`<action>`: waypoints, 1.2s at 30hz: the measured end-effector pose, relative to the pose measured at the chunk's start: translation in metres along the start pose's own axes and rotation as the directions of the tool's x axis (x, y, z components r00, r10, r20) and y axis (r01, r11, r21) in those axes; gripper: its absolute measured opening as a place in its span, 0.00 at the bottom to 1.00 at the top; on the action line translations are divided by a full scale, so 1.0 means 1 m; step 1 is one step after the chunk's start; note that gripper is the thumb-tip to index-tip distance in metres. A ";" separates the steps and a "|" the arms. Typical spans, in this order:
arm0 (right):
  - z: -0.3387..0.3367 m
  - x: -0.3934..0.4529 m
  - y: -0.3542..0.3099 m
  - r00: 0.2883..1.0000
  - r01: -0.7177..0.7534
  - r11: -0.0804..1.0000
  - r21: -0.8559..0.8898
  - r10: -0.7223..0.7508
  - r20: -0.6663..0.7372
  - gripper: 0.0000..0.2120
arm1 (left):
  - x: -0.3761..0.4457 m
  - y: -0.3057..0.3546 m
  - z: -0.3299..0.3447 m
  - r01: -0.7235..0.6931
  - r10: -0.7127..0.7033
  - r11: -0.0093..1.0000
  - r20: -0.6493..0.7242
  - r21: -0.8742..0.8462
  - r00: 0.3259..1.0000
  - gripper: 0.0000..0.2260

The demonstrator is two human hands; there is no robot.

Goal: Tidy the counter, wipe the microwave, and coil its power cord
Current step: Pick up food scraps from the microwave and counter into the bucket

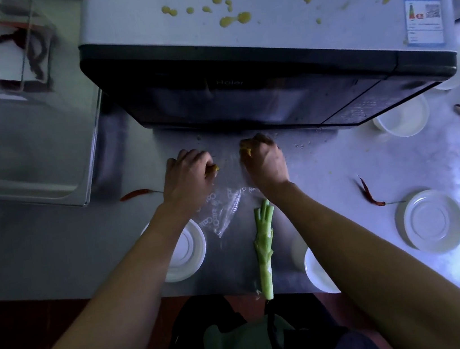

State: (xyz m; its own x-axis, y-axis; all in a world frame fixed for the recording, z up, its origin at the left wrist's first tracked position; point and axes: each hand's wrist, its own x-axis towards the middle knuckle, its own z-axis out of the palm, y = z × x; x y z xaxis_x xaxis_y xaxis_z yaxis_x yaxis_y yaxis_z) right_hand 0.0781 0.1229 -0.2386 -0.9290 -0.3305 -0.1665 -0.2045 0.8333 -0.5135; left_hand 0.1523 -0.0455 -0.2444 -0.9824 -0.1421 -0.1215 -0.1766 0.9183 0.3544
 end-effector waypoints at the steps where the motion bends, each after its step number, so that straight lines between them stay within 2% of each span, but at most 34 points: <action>1: 0.000 0.000 -0.001 1.000 -0.008 1.000 -0.010 0.008 0.003 0.04 | 0.000 0.000 0.000 -0.002 0.002 1.000 0.004 0.000 1.000 0.05; 8: -0.001 0.000 -0.007 0.998 -0.019 0.995 -0.100 0.025 0.055 0.07 | 0.001 -0.001 -0.002 -0.003 0.003 0.999 0.021 -0.035 1.000 0.05; 14: 0.005 0.007 -0.017 0.988 -0.054 0.964 -0.259 0.089 0.126 0.14 | -0.001 -0.003 -0.006 -0.019 0.020 0.999 0.026 -0.048 0.999 0.05; 18: 0.003 -0.001 -0.014 0.994 -0.038 0.955 -0.294 0.065 0.084 0.12 | -0.003 -0.005 -0.009 -0.050 0.051 0.997 0.017 -0.059 0.999 0.05; 22: -0.007 -0.020 -0.007 0.997 -0.073 0.978 -0.194 0.066 -0.043 0.08 | 0.000 -0.005 -0.014 -0.104 0.108 0.990 0.038 -0.093 0.993 0.06; 27: -0.026 -0.051 0.008 0.979 -0.167 0.982 -0.083 0.155 -0.136 0.05 | 0.009 0.012 -0.021 -0.225 0.230 0.970 0.052 -0.091 0.972 0.05; 32: -0.049 -0.090 0.031 0.921 -0.320 0.946 0.049 0.323 -0.216 0.03 | 0.013 0.053 -0.025 -0.367 0.374 0.927 0.091 -0.084 0.923 0.03; 36: -0.070 -0.127 0.054 0.869 -0.387 0.913 0.133 0.409 -0.280 0.02 | 0.007 0.099 -0.022 -0.477 0.484 0.875 0.144 -0.084 0.863 0.03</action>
State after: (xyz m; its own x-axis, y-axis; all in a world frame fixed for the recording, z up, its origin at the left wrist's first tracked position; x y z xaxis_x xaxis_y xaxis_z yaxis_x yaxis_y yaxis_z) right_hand 0.1634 0.2404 -0.1863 -0.9769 0.1775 -0.1192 0.2137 0.8292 -0.5164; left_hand 0.1269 0.0367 -0.1898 -0.9244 0.3756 -0.0671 0.3090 0.8401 0.4458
